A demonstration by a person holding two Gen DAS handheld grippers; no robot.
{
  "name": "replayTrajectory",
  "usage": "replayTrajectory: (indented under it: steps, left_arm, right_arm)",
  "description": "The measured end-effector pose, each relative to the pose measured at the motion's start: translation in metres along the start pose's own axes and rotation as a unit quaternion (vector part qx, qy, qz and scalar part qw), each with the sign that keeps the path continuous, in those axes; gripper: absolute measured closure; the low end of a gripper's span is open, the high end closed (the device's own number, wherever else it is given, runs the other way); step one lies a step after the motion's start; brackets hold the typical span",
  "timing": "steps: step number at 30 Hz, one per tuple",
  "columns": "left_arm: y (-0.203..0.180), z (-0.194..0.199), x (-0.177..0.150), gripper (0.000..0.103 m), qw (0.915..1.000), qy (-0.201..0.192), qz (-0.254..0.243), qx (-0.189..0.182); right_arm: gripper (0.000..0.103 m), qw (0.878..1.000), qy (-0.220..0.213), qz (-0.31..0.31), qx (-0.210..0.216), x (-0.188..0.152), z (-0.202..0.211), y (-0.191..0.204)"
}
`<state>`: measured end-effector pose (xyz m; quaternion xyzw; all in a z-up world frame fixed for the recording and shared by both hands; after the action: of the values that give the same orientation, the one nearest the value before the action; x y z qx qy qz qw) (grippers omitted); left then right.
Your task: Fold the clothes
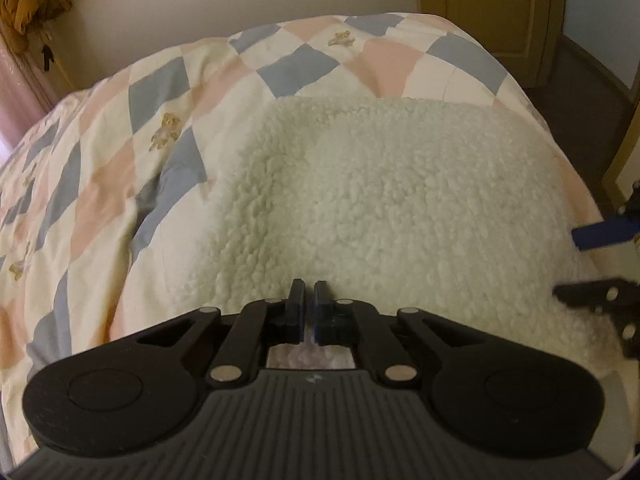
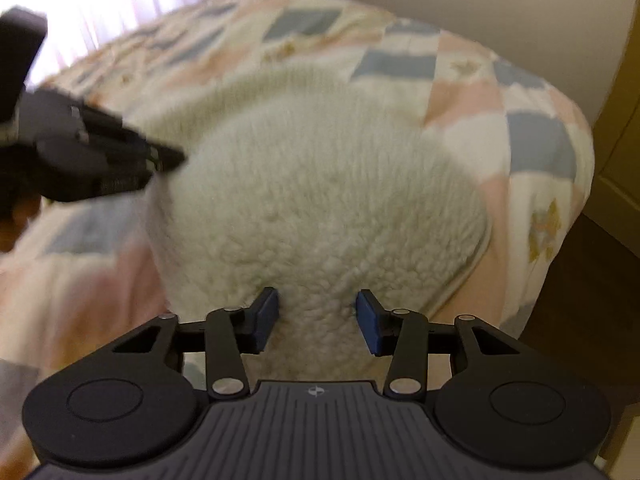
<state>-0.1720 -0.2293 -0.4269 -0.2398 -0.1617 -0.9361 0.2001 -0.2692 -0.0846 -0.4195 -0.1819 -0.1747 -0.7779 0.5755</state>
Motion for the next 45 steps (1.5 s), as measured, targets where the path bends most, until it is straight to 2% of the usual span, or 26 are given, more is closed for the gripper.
replayTrajectory:
  steps: [1, 4, 7, 9, 16, 18, 20, 23, 30, 37, 45]
  left_arm:
    - [-0.002, -0.001, 0.001, 0.103, 1.0, 0.001, -0.002, 0.005]
    - [-0.005, 0.007, 0.008, 0.103, 0.9998, 0.011, 0.0, 0.02]
    - [-0.01, 0.031, 0.015, 0.103, 0.9987, 0.023, 0.013, 0.043]
    - [-0.016, 0.049, 0.017, 0.097, 0.9972, 0.037, 0.027, 0.059]
    - [-0.052, 0.122, 0.008, 0.093, 0.9888, 0.088, 0.09, 0.082]
    - [-0.063, 0.15, 0.005, 0.083, 0.9864, 0.092, 0.104, 0.088]
    - [-0.072, 0.178, 0.002, 0.081, 0.9848, 0.091, 0.118, 0.09]
    - [-0.084, 0.215, 0.0, 0.078, 0.9841, 0.082, 0.129, 0.09]
    - [-0.102, 0.287, -0.003, 0.073, 0.9852, 0.051, 0.132, 0.096]
    - [-0.107, 0.325, -0.012, 0.07, 0.9841, 0.035, 0.137, 0.107]
    - [-0.112, 0.346, -0.027, 0.067, 0.9825, 0.027, 0.146, 0.112]
  right_arm:
    - [0.053, 1.0, 0.001, -0.013, 0.008, -0.001, -0.002, -0.005]
    - [0.052, 0.997, 0.004, -0.068, 0.046, 0.001, 0.002, -0.024]
    - [0.052, 0.992, -0.004, -0.105, 0.07, -0.001, 0.018, -0.038]
    - [0.053, 0.991, -0.011, -0.112, 0.07, -0.004, 0.034, -0.043]
    - [0.053, 0.987, -0.019, -0.143, 0.071, -0.025, 0.105, -0.055]
    - [0.051, 0.985, -0.019, -0.152, 0.072, -0.031, 0.129, -0.055]
    - [0.047, 0.983, -0.023, -0.165, 0.081, -0.037, 0.156, -0.056]
    - [0.046, 0.977, -0.034, -0.183, 0.102, -0.046, 0.193, -0.056]
    - [0.043, 0.973, -0.056, -0.198, 0.108, -0.062, 0.258, -0.051]
    - [0.043, 0.977, -0.07, -0.175, 0.103, -0.064, 0.296, -0.034]
    - [0.042, 0.983, -0.064, -0.147, 0.092, -0.067, 0.31, -0.013]
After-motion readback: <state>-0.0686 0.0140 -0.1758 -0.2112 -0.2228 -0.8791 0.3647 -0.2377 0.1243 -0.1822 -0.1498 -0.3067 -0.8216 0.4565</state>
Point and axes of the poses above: each gripper's, at about its wrist camera, not at the fingertips, and z roughly against the way its jaws point, y to its left, x to its top, the point moved 2 cm from there along -z, roughly the way its jaws point, and after that the axes turned 5 degrees about y, right-handed, at the moved point
